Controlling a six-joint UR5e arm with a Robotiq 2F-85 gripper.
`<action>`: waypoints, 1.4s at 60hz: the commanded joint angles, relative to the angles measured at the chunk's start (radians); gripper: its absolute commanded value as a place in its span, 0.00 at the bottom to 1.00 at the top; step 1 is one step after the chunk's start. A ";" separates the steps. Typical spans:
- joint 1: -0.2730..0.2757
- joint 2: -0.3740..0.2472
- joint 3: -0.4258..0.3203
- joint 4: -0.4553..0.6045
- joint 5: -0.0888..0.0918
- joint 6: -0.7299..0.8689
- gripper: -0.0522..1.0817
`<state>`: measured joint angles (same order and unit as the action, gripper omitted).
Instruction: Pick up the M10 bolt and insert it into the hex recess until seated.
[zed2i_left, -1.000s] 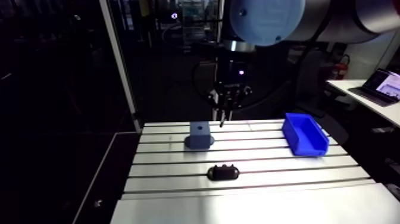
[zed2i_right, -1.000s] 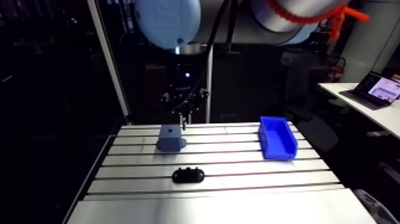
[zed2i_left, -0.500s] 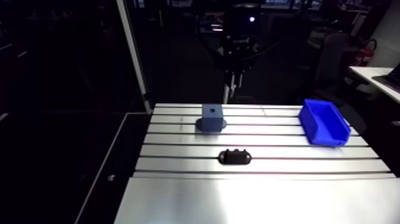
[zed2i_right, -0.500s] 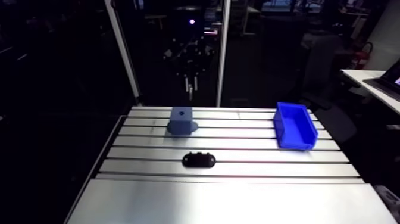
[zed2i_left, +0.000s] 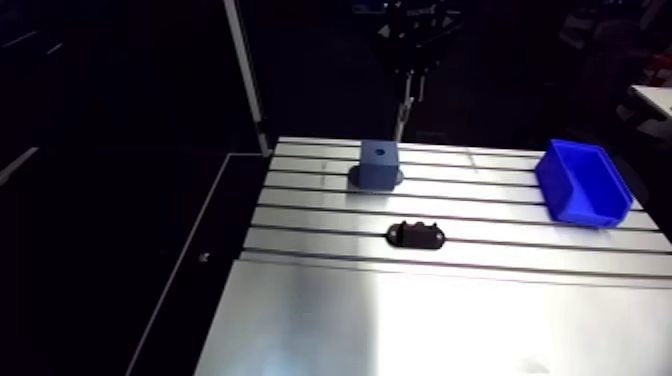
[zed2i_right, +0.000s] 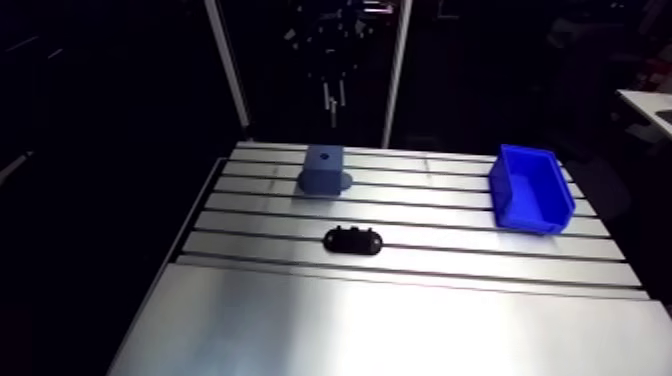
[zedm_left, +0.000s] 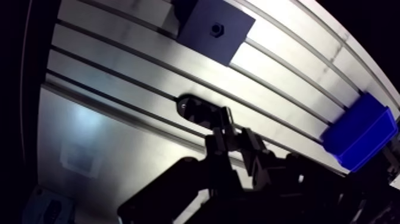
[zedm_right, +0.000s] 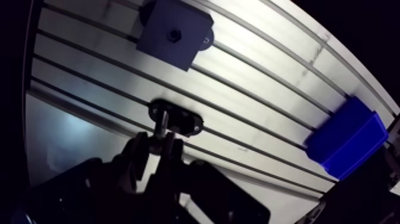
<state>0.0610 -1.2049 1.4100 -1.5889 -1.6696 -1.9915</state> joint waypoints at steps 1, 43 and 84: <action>0.049 0.047 -0.020 -0.010 -0.003 0.002 0.83; 0.046 0.118 -0.062 -0.038 0.001 0.003 0.85; 0.028 0.161 -0.100 -0.032 -0.003 -0.044 0.85</action>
<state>0.0964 -1.0511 1.3123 -1.6175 -1.6711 -2.0121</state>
